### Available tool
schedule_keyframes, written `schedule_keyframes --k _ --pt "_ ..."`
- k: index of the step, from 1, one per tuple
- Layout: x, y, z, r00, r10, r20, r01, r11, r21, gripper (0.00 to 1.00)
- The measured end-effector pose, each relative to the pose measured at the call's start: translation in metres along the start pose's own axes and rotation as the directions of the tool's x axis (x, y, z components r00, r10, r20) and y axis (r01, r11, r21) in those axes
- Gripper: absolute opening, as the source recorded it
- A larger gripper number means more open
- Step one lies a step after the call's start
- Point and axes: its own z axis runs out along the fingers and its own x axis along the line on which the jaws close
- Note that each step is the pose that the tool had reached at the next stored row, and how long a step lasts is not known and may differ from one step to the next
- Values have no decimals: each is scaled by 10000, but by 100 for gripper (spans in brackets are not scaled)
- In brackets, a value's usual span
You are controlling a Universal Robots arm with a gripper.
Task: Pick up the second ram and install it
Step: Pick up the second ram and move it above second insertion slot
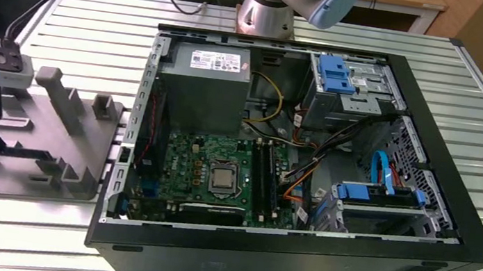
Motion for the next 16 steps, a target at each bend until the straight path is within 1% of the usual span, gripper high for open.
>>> schedule_keyframes --k 6,11,16 --pt "-2 2 -58 10000 0 1 0 10000 1 13" --pt "-2 2 -61 10000 -2 1 2 10000 1 13" --pt "-2 2 -61 9999 -149 -4 149 9999 -4 13"
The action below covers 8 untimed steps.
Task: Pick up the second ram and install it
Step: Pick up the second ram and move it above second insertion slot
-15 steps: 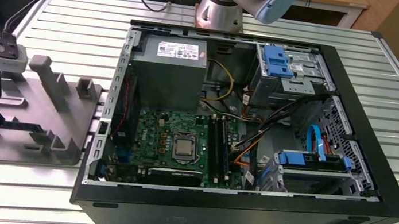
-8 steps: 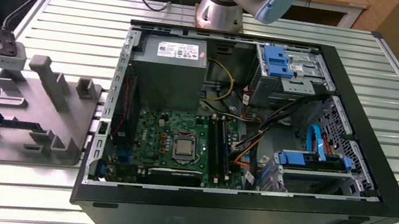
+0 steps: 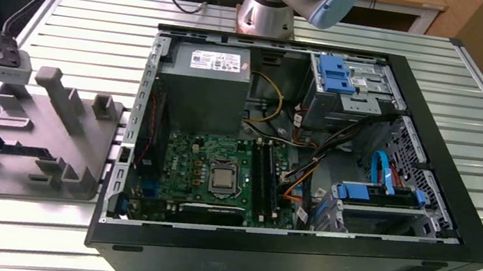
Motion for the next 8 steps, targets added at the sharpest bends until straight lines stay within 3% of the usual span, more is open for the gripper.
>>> schedule_keyframes --k 8 --pt "-3 3 -79 10000 -2 11 2 10000 1 13"
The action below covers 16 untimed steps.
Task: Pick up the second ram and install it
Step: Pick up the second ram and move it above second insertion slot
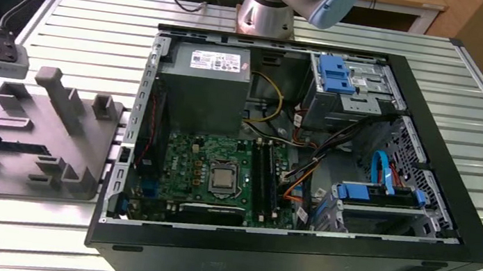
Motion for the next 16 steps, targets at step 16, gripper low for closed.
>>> schedule_keyframes --k 16 --pt "-2 3 -89 10000 0 -1 0 10000 -2 12"
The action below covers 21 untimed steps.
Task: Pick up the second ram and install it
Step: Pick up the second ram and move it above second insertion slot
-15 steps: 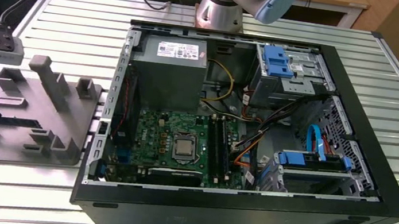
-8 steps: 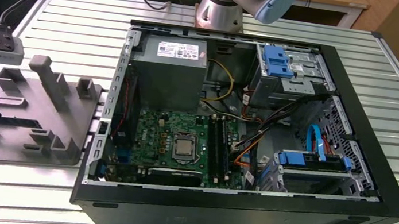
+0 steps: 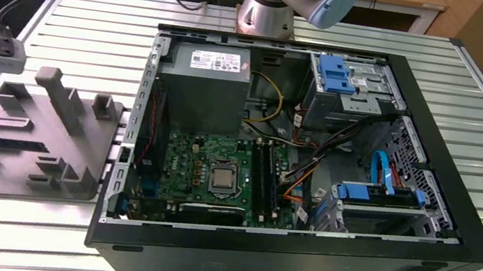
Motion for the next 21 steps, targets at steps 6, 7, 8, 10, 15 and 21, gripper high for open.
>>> schedule_keyframes --k 6,7,8,10,15,21 --pt "-5 6 -159 10000 0 1 0 10000 1 12" --pt "-6 6 -186 10000 0 1 0 10000 1 12" --pt "-7 8 -213 10000 0 1 0 10000 1 12" --pt "-8 10 -270 10000 0 1 0 10000 1 12" --pt "-12 14 -399 10000 0 0 0 10000 0 12" --pt "-16 19 -539 10000 0 1 0 10000 1 12"
